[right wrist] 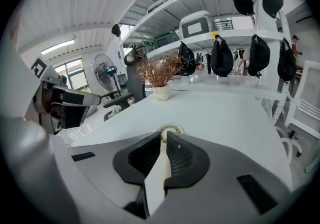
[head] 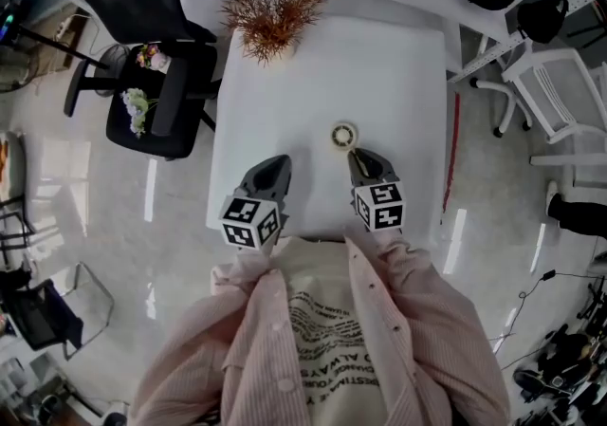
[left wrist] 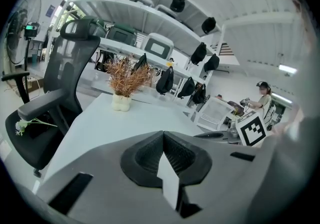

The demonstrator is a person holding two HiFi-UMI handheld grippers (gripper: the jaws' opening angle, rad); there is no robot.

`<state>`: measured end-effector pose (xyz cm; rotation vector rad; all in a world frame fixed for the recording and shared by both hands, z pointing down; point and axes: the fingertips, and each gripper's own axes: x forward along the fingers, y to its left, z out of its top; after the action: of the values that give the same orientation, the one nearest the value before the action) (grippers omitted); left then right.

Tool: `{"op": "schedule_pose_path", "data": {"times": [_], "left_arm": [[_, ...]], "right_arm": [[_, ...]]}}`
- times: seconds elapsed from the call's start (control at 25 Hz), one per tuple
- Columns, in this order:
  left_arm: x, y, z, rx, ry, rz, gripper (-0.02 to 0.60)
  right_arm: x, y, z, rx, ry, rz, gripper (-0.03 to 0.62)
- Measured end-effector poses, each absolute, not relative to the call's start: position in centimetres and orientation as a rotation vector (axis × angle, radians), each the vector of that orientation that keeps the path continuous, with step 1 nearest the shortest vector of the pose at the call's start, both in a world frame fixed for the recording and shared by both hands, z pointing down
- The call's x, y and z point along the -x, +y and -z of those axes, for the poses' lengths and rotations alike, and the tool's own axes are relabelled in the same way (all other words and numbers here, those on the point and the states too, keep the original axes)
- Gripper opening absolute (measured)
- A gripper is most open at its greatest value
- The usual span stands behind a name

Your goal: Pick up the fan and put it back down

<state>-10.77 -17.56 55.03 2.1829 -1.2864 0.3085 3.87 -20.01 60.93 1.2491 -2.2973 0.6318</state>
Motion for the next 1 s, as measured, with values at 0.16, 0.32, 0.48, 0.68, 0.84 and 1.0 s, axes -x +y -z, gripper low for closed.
{"op": "schedule_pose_path", "data": {"times": [0.16, 0.32, 0.48, 0.68, 0.84, 1.0], "left_arm": [[9.9, -18.1, -53.2, -2.242, -1.274, -0.279, 0.002], [9.2, -18.4, -51.1, -2.298, -1.267, -0.239, 0.002], [9.0, -18.7, -49.1, -2.346, -1.274, -0.21, 0.002], [8.9, -18.8, -46.8, -2.388, -1.297, -0.157, 0.002], [9.4, -19.3, -44.6, -2.432, -1.354, -0.112, 0.002], [9.8, -19.5, -42.8, -2.463, -1.402, -0.07, 0.002]], "right_arm": [[-4.0, -19.9, -58.2, -1.267, -2.352, -0.622, 0.011], [-4.3, -20.0, -55.4, -1.283, -2.407, -0.601, 0.008], [-4.4, -20.1, -52.5, -1.295, -2.474, -0.587, 0.003], [-4.9, -20.6, -49.2, -1.347, -2.554, -0.584, 0.002], [-5.6, -21.1, -46.2, -1.405, -2.627, -0.567, 0.002], [-6.7, -21.4, -44.0, -1.461, -2.678, -0.528, 0.001]]}}
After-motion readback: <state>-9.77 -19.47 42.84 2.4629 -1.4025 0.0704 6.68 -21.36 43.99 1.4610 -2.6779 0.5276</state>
